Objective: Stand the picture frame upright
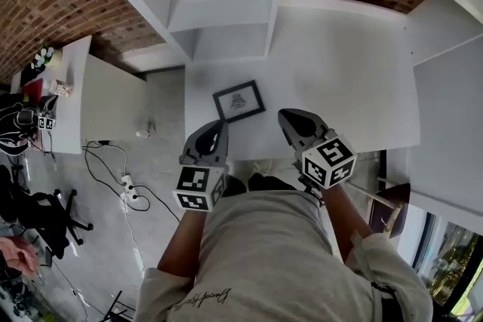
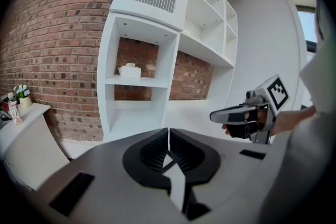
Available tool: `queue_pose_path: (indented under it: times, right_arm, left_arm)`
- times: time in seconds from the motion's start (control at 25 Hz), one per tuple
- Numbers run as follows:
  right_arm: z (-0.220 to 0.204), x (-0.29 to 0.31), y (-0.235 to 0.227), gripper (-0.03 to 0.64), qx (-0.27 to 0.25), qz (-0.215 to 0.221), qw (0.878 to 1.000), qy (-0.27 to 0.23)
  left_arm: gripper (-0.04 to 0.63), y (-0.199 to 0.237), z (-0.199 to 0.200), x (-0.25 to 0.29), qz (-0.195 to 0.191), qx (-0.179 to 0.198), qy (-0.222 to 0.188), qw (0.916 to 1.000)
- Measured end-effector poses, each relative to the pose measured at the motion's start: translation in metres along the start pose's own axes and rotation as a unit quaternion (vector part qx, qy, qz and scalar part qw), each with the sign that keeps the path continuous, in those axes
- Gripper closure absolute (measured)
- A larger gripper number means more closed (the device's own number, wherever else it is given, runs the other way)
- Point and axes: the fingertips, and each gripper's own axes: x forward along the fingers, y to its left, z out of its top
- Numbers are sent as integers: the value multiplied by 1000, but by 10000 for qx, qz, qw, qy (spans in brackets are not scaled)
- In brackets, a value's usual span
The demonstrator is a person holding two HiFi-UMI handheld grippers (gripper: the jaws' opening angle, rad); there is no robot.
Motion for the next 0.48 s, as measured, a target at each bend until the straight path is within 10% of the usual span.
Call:
queue_pose_path:
  times: [0.48]
  right_arm:
    - [-15,36,-8,589,123,-163,9995,237]
  left_arm:
    - [574,38,-9,24,-42,24,184,9998]
